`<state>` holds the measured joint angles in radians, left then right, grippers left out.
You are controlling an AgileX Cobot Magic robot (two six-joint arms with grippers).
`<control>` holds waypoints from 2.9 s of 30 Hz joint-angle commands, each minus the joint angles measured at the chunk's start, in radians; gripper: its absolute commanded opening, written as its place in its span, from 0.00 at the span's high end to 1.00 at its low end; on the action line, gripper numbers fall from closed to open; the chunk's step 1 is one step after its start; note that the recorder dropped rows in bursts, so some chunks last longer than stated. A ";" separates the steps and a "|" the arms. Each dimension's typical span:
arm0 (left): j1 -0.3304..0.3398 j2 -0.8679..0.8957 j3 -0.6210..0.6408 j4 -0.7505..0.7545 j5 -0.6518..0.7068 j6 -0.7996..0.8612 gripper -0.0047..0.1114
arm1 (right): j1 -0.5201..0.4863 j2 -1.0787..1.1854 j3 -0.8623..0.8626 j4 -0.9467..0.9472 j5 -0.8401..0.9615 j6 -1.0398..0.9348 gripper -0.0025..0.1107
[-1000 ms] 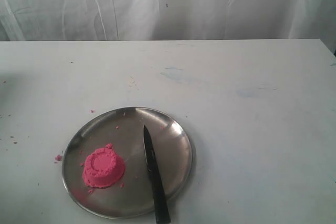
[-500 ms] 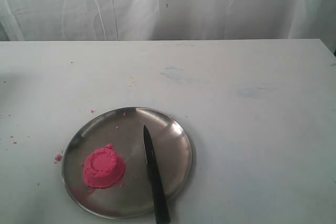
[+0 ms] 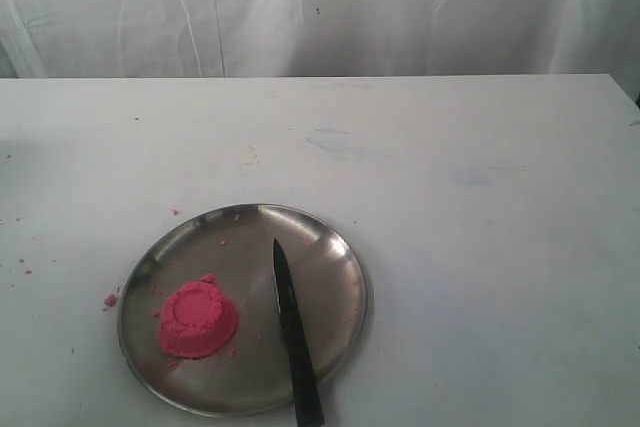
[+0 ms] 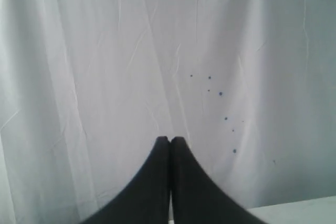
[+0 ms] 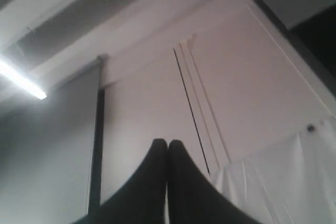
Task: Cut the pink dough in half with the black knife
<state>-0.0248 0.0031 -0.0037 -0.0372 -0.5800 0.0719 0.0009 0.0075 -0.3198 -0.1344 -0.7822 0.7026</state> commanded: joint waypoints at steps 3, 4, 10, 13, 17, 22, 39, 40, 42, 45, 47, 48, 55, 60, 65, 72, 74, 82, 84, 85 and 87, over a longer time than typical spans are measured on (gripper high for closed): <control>-0.007 -0.003 -0.011 -0.023 0.091 0.085 0.96 | 0.003 0.146 -0.195 -0.004 0.080 -0.191 0.98; -0.007 -0.003 -0.011 -0.025 0.112 0.085 0.96 | 0.003 0.182 -0.209 -0.012 0.114 -0.239 0.98; -0.007 -0.003 -0.011 -0.122 0.336 0.081 0.96 | 0.003 0.401 -0.217 -0.105 0.547 -0.520 0.98; -0.007 -0.003 -0.011 -0.140 0.497 0.090 0.96 | 0.008 0.541 -0.215 -0.092 0.707 -0.538 0.98; -0.007 -0.003 -0.011 -0.140 0.590 0.090 0.96 | 0.029 0.732 -0.215 -0.081 0.712 -0.499 0.98; -0.007 -0.003 -0.011 -0.140 0.588 0.090 0.96 | 0.061 0.976 -0.233 -0.068 0.939 -0.475 0.98; -0.007 -0.003 -0.011 -0.140 0.588 0.090 0.96 | 0.178 1.569 -0.492 1.191 1.901 -1.616 0.98; -0.007 -0.003 -0.011 -0.140 0.588 0.090 0.96 | 0.178 1.611 -0.492 1.237 1.936 -1.656 0.98; -0.007 -0.003 -0.011 -0.140 0.588 0.090 0.96 | 0.178 1.684 -0.492 1.284 1.969 -1.699 0.97; -0.007 -0.003 -0.011 -0.140 0.580 0.086 0.96 | 0.178 1.759 -0.492 1.285 1.969 -1.704 0.90; -0.007 -0.003 -0.011 -0.140 0.589 0.086 0.96 | 0.178 1.798 -0.492 1.285 1.972 -1.704 0.82; -0.007 -0.003 -0.011 -0.140 0.594 0.086 0.96 | 0.182 1.813 -0.492 1.285 1.968 -1.704 0.77; -0.007 -0.003 -0.011 -0.140 0.596 0.086 0.96 | 0.267 1.873 -0.492 1.278 1.924 -1.704 0.56; -0.007 -0.003 -0.011 -0.140 0.596 0.086 0.96 | 0.319 1.909 -0.495 1.258 1.882 -1.702 0.53; -0.007 -0.003 -0.011 -0.140 0.598 0.086 0.96 | 0.330 1.920 -0.506 1.266 1.882 -1.692 0.53; -0.007 -0.003 -0.011 -0.140 0.604 0.082 0.96 | 0.358 1.929 -0.506 1.317 1.873 -1.692 0.53; -0.007 -0.003 -0.011 -0.140 0.604 0.082 0.96 | 0.379 1.940 -0.506 1.319 1.873 -1.692 0.53; -0.007 -0.003 -0.011 -0.140 0.604 0.082 0.96 | 0.398 1.948 -0.538 1.273 1.880 -1.664 0.53; -0.007 -0.003 -0.011 -0.140 0.604 0.082 0.96 | 0.398 1.948 -0.542 1.246 1.875 -1.639 0.53; -0.007 -0.003 -0.011 -0.140 0.604 0.082 0.96 | 0.398 1.948 -0.542 1.244 1.875 -1.639 0.53; -0.007 -0.003 -0.011 -0.140 0.604 0.082 0.96 | 0.398 1.948 -0.542 1.244 1.875 -1.639 0.53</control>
<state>-0.0248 0.0031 -0.0080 -0.1668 0.0192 0.1581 0.3989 1.9574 -0.8562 1.1275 1.0874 -0.9420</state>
